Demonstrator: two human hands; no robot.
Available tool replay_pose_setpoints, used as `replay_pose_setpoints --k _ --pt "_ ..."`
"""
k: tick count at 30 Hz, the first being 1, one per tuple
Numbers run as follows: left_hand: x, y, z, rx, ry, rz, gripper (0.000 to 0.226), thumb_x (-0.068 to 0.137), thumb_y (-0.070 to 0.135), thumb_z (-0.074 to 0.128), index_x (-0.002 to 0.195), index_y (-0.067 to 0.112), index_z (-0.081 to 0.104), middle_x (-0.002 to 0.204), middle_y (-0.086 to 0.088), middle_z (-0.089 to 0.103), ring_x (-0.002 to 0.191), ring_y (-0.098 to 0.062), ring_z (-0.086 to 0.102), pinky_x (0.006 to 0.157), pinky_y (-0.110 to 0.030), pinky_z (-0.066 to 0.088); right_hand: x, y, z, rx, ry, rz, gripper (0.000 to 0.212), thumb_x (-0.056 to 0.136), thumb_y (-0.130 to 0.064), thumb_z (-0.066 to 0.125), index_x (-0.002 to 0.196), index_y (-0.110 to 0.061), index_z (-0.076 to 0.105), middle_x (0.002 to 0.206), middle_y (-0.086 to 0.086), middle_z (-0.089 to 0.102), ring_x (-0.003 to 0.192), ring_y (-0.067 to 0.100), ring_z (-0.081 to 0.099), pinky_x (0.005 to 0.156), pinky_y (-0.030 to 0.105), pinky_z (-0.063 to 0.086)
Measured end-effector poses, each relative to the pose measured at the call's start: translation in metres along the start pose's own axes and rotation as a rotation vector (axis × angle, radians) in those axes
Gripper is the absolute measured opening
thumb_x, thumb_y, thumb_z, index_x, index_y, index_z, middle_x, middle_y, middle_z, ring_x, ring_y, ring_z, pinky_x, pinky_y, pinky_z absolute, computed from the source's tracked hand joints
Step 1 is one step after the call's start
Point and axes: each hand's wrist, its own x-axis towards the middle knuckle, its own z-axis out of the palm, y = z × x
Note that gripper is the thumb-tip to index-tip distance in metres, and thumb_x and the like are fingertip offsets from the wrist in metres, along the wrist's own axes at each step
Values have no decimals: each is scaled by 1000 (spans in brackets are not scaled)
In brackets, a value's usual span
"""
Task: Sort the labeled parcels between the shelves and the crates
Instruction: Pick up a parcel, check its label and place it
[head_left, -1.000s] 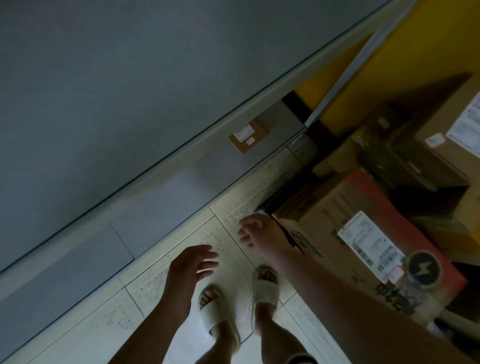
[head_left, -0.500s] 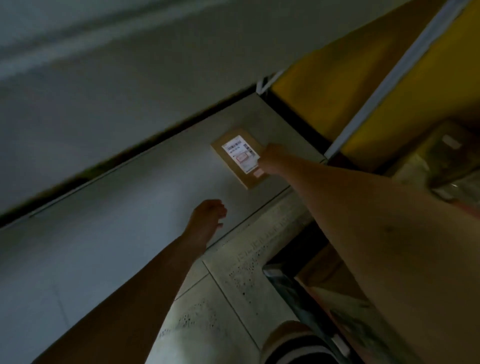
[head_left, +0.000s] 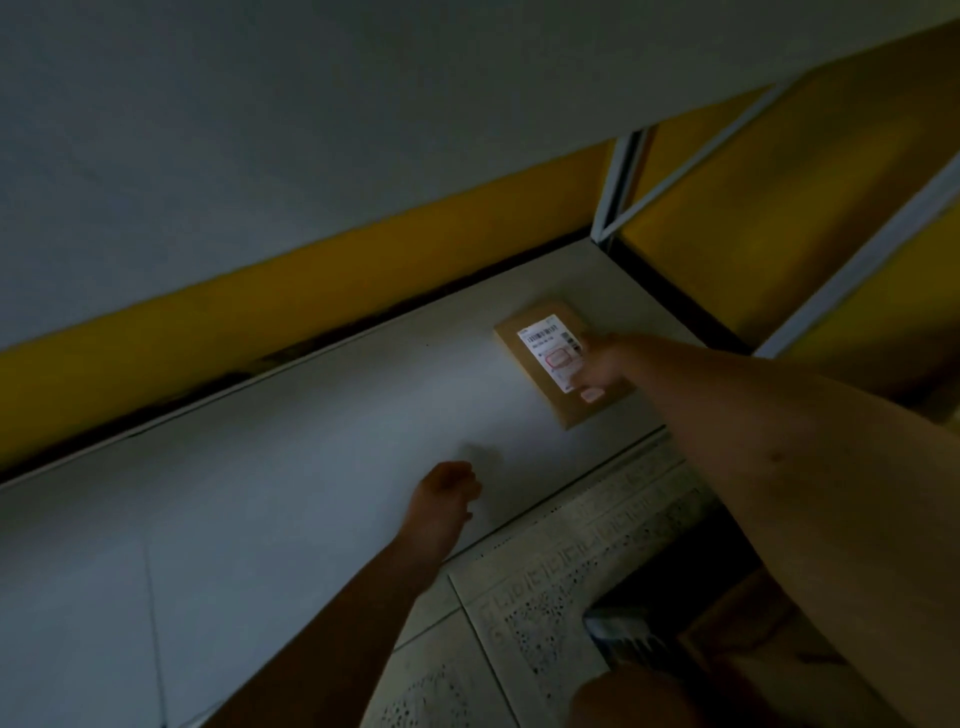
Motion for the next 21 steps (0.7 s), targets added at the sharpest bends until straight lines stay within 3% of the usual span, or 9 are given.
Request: replay_pose_setpoints --k 3,6,8,10,13,16,19,21 --pt "0 -2 -5 6 11 8 19 97 3 57 113 12 61 110 -11 64 104 -25 61 89 -38 50 6 9 17 -125 -63 23 83 88 -44 68 155 -18 26 154 15 39 135 36 45 112 51 37" --pt "5 1 2 47 -18 15 28 97 6 58 124 11 62 113 -8 63 105 -24 60 98 -40 50 -7 10 27 -244 -109 -2 85 98 -49 52 159 -21 1 163 20 12 146 39 26 119 53 27" --pt "7 1 7 138 -47 33 37 97 12 60 134 13 59 123 -5 62 107 -22 59 104 -44 50 -23 8 38 -293 -88 -50 76 101 -40 48 160 -20 4 163 21 10 146 39 27 117 49 29" --pt "7 0 10 197 -74 44 43 97 15 61 140 14 55 128 -5 60 100 -21 60 100 -44 50 -38 3 52 -348 -72 -107 75 101 -36 47 160 -19 3 164 23 6 148 44 18 119 51 23" --pt "4 0 9 249 -76 48 51 98 16 60 147 13 47 130 -8 57 92 -16 60 85 -32 51 -56 -10 68 -480 -145 -193 79 105 -35 38 155 -19 -21 161 28 -19 148 52 -3 119 58 16" --pt "9 0 7 265 -7 14 51 98 19 59 147 11 45 140 -13 55 113 -26 60 88 -28 42 -68 -25 76 -459 -176 -267 80 104 -31 42 155 -25 -19 161 22 -23 149 48 6 116 55 27" --pt "13 -6 6 155 41 -32 25 97 24 62 118 11 58 108 -12 63 93 -26 59 85 -39 48 -78 -48 83 -391 -179 -321 76 103 -31 44 158 -26 -9 163 16 -21 150 45 9 117 52 29" --pt "18 -12 5 55 58 -67 27 96 24 64 116 10 55 110 -12 62 102 -28 59 94 -45 51 -81 -63 85 -347 -169 -346 75 100 -23 50 159 -18 4 165 17 -3 147 42 21 116 50 35"
